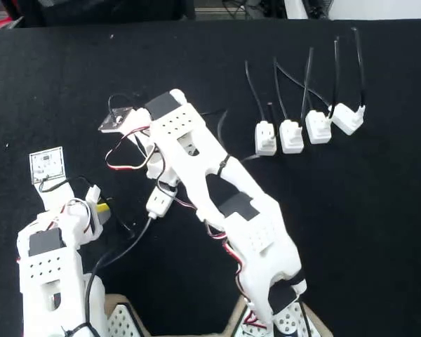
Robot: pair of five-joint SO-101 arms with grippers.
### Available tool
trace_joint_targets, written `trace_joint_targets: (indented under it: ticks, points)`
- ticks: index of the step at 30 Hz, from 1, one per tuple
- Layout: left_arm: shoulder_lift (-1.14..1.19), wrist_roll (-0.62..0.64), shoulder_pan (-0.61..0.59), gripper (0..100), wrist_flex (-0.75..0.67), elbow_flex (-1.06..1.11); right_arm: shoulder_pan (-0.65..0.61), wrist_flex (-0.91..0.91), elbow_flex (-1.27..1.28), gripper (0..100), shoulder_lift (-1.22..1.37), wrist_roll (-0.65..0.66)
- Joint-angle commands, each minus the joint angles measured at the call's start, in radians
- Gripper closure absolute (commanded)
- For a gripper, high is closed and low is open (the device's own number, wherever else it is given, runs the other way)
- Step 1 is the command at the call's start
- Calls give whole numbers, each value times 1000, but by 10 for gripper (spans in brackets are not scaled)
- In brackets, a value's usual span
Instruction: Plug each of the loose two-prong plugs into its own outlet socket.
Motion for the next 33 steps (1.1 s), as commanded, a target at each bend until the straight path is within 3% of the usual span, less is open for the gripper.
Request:
trace_joint_targets:
  ticks: [1,10,20,28,33]
  points:
    - [-11,-2,-10,712,-9,-28,9,32,-25,988,-19,12]
    - [-11,-2,-10,712,-9,-28,58,34,-12,988,-104,54]
    - [-11,-2,-10,712,-9,-28,133,11,252,988,-288,12]
    - [-11,-3,-10,712,-9,-28,163,-446,759,988,-489,6]
    - [-11,-3,-10,712,-9,-28,164,-595,955,983,-579,5]
